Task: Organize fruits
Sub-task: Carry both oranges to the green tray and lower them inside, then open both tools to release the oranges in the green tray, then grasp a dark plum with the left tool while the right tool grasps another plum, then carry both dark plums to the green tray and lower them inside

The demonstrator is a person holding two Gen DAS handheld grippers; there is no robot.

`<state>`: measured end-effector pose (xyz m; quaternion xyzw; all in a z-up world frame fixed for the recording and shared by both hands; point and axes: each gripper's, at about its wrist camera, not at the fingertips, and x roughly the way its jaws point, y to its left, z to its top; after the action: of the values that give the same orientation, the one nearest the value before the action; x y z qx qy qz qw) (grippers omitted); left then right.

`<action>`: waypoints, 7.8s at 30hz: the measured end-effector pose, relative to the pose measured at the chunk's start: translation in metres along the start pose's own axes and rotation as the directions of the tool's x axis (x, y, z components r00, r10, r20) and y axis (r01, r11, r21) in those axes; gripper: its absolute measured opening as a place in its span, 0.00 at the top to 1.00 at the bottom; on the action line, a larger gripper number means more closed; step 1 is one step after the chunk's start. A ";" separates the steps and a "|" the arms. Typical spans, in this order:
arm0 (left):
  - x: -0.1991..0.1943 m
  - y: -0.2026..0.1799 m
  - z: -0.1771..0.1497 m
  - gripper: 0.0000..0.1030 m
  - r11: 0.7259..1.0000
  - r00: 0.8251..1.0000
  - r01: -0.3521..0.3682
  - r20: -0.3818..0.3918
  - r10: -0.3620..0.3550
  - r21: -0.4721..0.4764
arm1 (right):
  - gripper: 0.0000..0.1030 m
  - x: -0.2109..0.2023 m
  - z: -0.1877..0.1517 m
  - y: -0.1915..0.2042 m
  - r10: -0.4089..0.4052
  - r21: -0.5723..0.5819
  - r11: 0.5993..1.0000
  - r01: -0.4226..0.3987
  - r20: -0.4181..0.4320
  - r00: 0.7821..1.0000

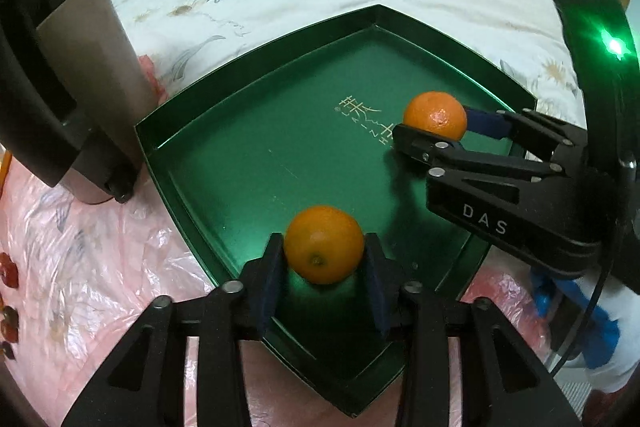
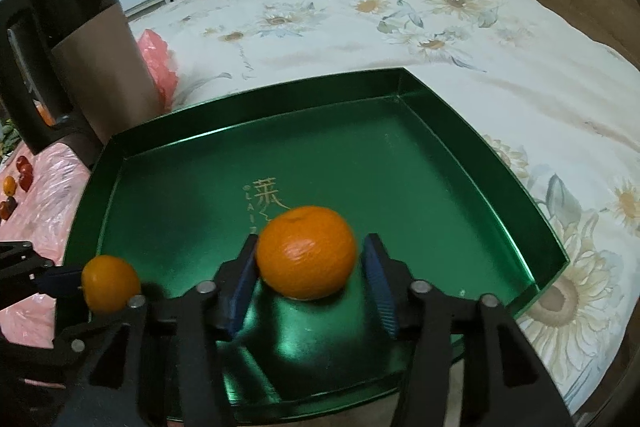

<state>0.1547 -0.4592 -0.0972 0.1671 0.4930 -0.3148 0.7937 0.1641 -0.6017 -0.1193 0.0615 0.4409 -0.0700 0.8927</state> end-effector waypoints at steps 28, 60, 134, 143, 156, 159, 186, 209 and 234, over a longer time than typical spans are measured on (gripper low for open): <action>-0.116 0.039 -0.066 0.35 0.999 0.993 -0.014 0.120 0.019 -0.043 | 0.00 -0.124 -0.021 0.039 0.029 -0.011 1.000 -0.027 0.156 0.987; -0.192 0.229 -0.196 0.41 0.908 0.957 -0.201 0.124 0.262 -0.367 | 0.00 -0.135 -0.033 0.234 0.306 -0.282 0.920 -0.272 0.084 0.948; -0.092 0.418 -0.217 0.77 0.808 0.968 -0.222 -0.026 0.248 -0.546 | 0.71 0.053 0.013 0.488 0.487 -0.643 0.412 -0.646 -0.444 0.752; -0.093 0.415 -0.213 0.69 0.797 0.962 -0.237 -0.019 0.273 -0.555 | 0.71 0.052 0.012 0.489 0.487 -0.659 0.399 -0.638 -0.437 0.756; -0.093 0.416 -0.212 0.77 0.798 0.955 -0.251 -0.004 0.298 -0.547 | 0.78 0.050 0.011 0.488 0.494 -0.667 0.409 -0.623 -0.413 0.766; -0.097 0.413 -0.213 0.77 0.796 0.951 -0.254 0.007 0.309 -0.549 | 0.82 0.047 0.011 0.486 0.497 -0.663 0.420 -0.620 -0.403 0.768; -0.162 0.371 -0.237 0.77 0.785 0.953 -0.167 0.107 0.284 -0.597 | 0.87 -0.031 -0.015 0.433 0.571 -0.538 0.557 -0.633 -0.305 0.762; -0.167 0.230 -0.172 0.77 0.905 0.971 -0.088 0.166 0.171 -0.416 | 0.87 -0.093 -0.053 0.219 0.512 -0.240 0.825 -0.511 -0.065 0.857; -0.091 0.036 -0.033 0.77 0.997 0.988 0.069 0.144 -0.064 -0.027 | 0.87 -0.060 -0.043 0.012 0.281 0.040 0.958 -0.284 0.066 0.957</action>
<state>0.1276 -0.3826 -0.0334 0.1148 0.4453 -0.3444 0.8185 0.0971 -0.5782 -0.0972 0.1438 0.3987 0.0456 0.9046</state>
